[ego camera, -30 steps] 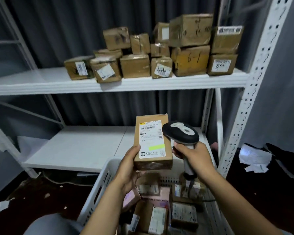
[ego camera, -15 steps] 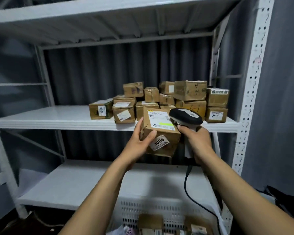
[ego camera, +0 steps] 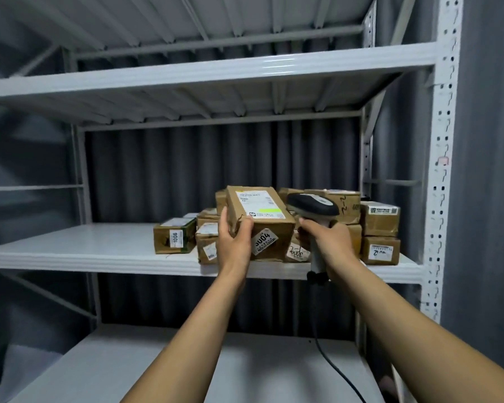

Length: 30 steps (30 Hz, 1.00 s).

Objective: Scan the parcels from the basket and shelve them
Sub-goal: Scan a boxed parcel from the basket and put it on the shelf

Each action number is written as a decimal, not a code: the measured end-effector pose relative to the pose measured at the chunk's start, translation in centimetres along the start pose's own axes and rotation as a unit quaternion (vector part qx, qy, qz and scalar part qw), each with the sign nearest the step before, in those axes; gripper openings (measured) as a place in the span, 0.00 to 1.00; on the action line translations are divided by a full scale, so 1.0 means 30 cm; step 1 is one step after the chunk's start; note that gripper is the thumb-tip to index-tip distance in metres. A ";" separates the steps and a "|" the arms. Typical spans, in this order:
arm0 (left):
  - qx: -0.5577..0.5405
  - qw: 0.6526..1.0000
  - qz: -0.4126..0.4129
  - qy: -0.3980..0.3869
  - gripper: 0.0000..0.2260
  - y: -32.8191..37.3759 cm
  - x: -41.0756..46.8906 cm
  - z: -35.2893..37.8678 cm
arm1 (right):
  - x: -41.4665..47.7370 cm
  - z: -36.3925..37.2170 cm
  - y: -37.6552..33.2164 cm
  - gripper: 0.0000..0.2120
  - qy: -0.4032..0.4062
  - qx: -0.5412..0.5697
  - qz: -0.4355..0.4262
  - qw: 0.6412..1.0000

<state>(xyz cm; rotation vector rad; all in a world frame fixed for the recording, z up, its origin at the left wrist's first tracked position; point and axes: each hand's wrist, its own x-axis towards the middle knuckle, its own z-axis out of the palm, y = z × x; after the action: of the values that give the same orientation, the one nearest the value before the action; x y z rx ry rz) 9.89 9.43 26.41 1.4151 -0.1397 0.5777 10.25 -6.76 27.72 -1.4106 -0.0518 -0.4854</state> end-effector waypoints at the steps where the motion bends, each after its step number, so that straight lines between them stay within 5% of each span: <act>1: -0.005 1.000 -0.003 0.006 0.30 0.003 0.018 0.007 | 0.034 0.002 0.020 0.34 -0.004 -0.001 -0.001 1.000; 5: 0.010 0.997 -0.064 0.034 0.40 -0.016 0.113 0.033 | 0.036 0.042 -0.006 0.24 -0.032 -0.023 0.013 0.999; 9: 0.013 0.993 -0.093 0.073 0.33 -0.014 0.182 0.011 | 0.054 0.061 0.009 0.08 -0.046 -0.035 0.016 0.998; 13: -0.010 0.993 -0.090 0.069 0.24 -0.028 0.267 -0.031 | 0.089 0.073 0.026 0.08 -0.062 -0.055 0.008 0.997; 20: 0.107 0.991 -0.079 0.034 0.28 -0.075 0.422 -0.093 | 0.111 0.096 0.034 0.10 -0.063 -0.031 0.007 0.997; 24: 0.230 0.971 -0.021 0.057 0.20 -0.082 0.454 -0.109 | 0.127 0.093 0.045 0.09 -0.065 -0.044 0.005 0.997; 28: 0.317 0.945 0.074 0.033 0.30 -0.117 0.450 -0.147 | 0.144 0.088 0.063 0.07 -0.061 -0.058 0.003 0.996; 30: 0.404 0.901 0.155 0.022 0.34 -0.149 0.438 -0.166 | 0.147 0.086 0.070 0.06 -0.062 -0.062 0.000 0.996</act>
<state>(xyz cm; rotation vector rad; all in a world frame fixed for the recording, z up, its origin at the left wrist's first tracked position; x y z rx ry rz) 21.96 17.85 27.16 2.2071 -0.0911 1.0017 15.61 -5.42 27.63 -1.5617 -0.1227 -0.4062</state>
